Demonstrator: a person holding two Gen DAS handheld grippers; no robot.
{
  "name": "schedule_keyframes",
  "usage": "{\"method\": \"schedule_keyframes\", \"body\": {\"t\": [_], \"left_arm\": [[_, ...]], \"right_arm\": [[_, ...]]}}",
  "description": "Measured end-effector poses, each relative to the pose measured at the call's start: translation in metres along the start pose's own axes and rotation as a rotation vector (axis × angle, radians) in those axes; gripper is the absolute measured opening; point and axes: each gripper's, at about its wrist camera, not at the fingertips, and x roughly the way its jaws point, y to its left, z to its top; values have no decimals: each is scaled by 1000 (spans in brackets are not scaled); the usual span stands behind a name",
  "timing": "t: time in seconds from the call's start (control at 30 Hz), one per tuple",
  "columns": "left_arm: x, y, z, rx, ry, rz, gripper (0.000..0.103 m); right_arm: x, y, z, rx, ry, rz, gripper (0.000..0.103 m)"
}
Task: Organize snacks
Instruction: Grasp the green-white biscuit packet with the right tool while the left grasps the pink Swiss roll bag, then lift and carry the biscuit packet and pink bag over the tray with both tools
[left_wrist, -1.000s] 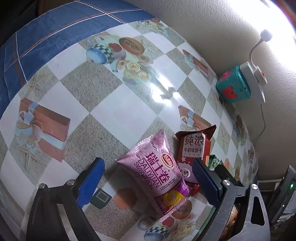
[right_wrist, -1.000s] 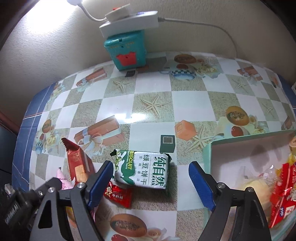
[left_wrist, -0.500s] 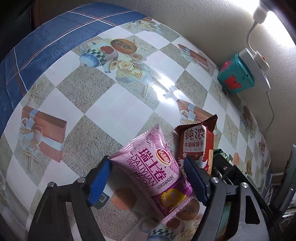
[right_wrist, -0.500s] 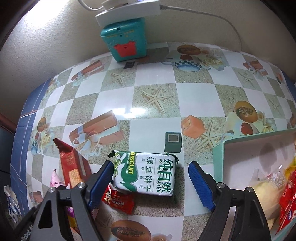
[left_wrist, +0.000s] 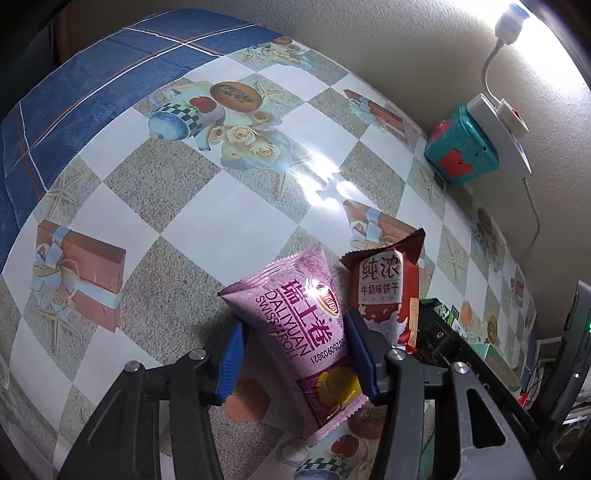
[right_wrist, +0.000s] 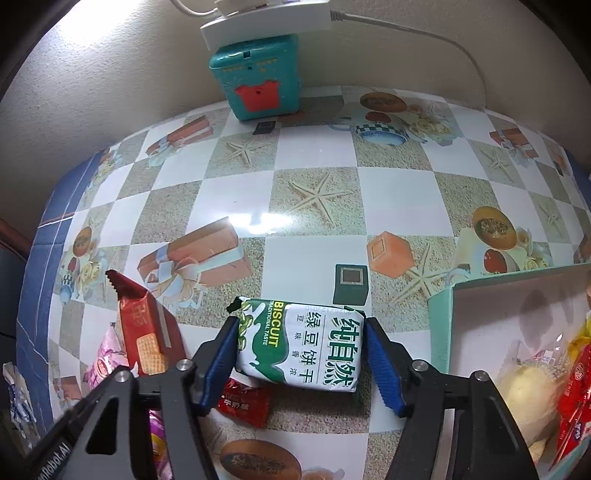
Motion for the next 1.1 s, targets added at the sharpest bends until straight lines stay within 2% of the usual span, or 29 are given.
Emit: {"method": "schedule_keyframes", "body": {"t": [0.53, 0.93, 1.1], "left_arm": [[-6, 13, 3, -41, -27, -15, 50], [-23, 19, 5, -74, -61, -43, 49], [-29, 22, 2, -88, -42, -40, 49]], "right_arm": [[-7, -3, -6, 1, -8, 7, 66], [-29, -9, -16, 9, -26, 30, 66], [-38, -10, -28, 16, -9, 34, 66]]}}
